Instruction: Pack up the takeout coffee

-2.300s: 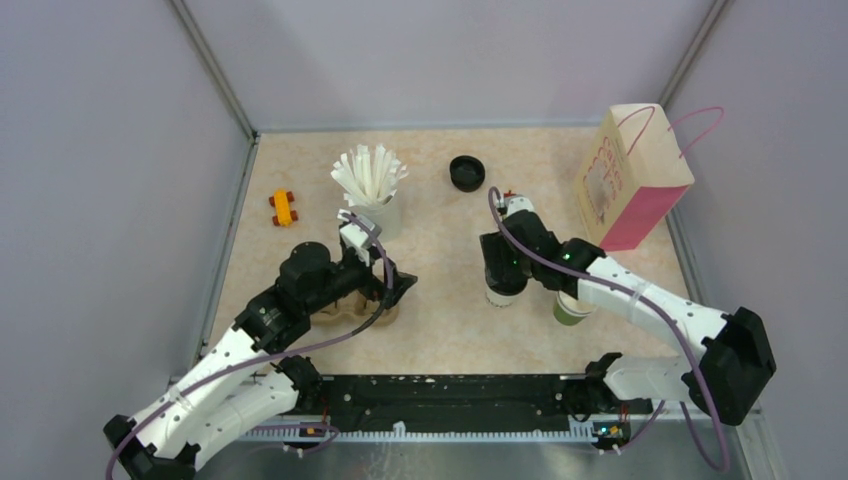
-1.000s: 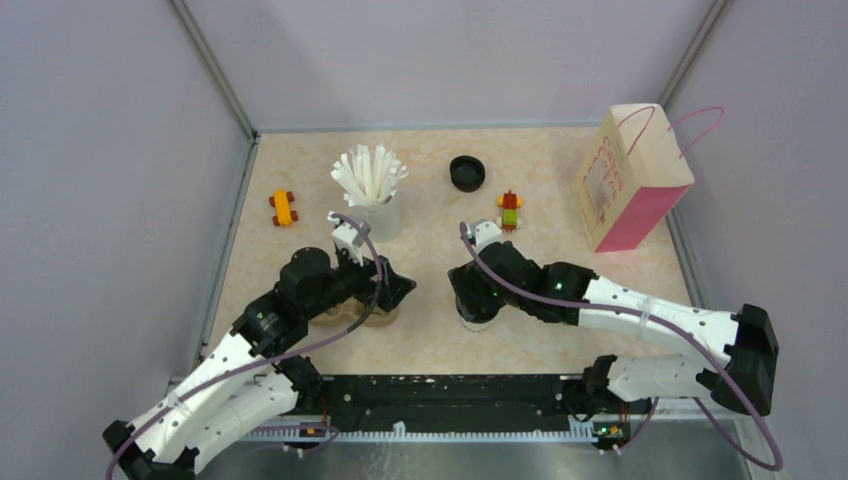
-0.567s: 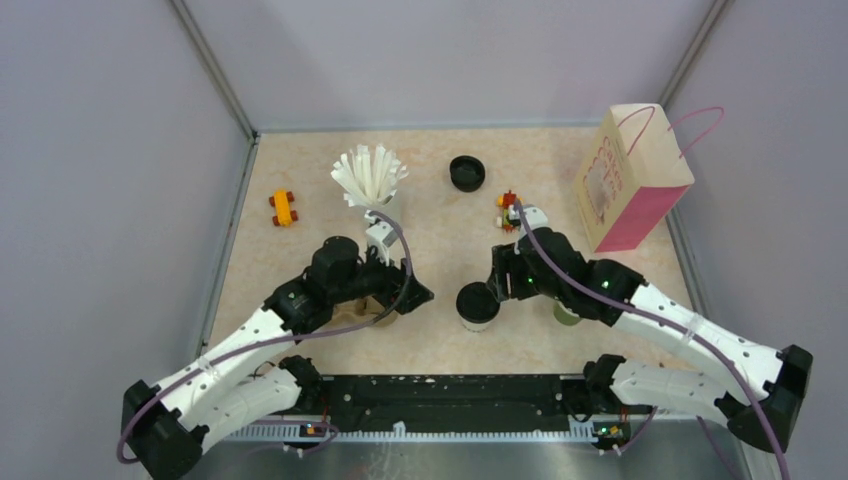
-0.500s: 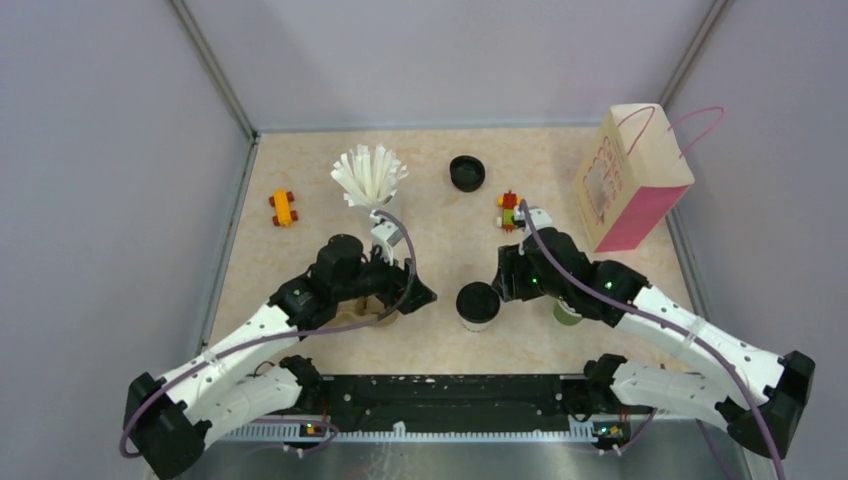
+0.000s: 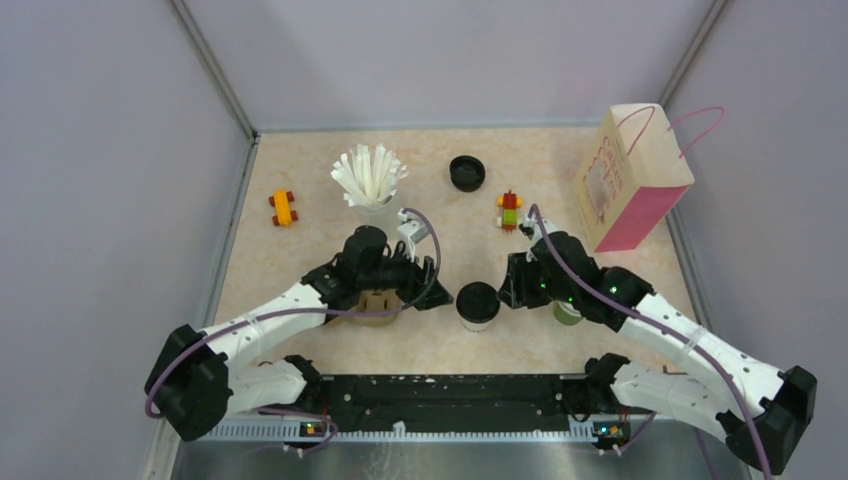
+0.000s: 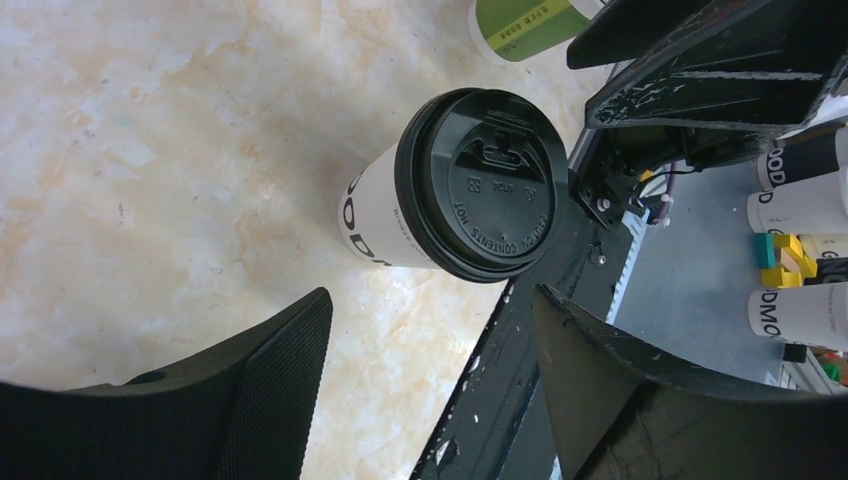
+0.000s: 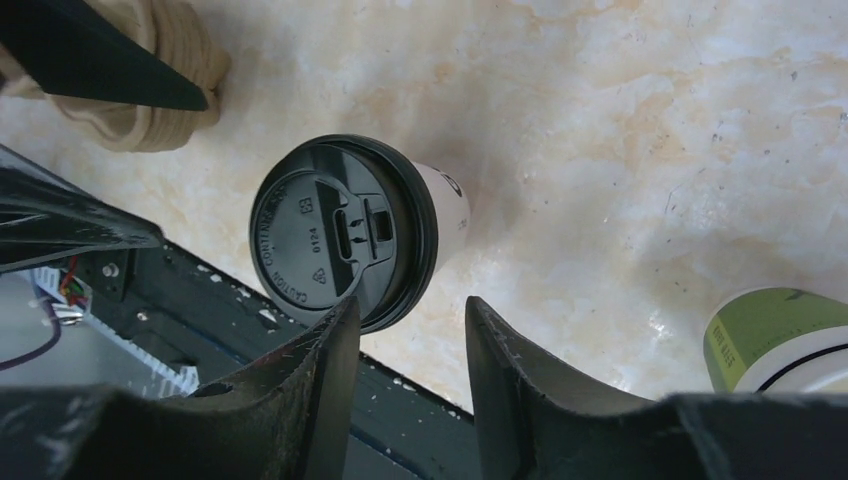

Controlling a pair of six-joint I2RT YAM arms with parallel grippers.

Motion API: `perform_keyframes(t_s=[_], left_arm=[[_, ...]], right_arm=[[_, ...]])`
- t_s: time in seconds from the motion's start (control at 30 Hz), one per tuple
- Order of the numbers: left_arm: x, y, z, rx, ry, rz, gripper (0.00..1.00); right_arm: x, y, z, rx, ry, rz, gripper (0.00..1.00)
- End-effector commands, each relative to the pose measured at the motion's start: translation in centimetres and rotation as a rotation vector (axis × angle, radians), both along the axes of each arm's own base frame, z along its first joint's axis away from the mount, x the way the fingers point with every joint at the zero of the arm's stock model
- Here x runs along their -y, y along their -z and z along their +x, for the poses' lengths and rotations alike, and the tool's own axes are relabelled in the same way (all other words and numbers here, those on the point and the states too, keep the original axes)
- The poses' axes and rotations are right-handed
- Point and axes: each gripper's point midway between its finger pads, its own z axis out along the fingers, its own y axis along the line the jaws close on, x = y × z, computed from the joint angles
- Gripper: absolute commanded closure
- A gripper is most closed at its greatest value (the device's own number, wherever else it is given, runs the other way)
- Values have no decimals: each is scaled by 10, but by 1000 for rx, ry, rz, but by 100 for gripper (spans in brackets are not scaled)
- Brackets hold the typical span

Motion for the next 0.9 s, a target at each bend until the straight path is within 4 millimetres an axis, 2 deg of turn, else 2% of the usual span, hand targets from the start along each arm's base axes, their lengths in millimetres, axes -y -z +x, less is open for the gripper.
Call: perform_keyframes(t_s=[0.0, 0.17, 0.4, 0.6, 0.77, 0.87], left_arm=[[17, -23, 4, 67, 62, -85, 22], [26, -26, 2, 72, 124, -117, 23], [32, -13, 7, 57, 136, -106, 24], [38, -2, 9, 30, 158, -95, 26], [42, -1, 13, 29, 158, -98, 28], [45, -2, 13, 23, 172, -101, 27]], right_arm=[[-8, -24, -1, 35, -20, 121, 58], [-21, -23, -4, -3, -49, 176, 61], [-10, -12, -2, -9, -7, 127, 63], [-22, -13, -8, -25, -44, 221, 64], [-19, 0, -3, -45, -26, 186, 66], [-18, 1, 0, -47, -20, 191, 67]])
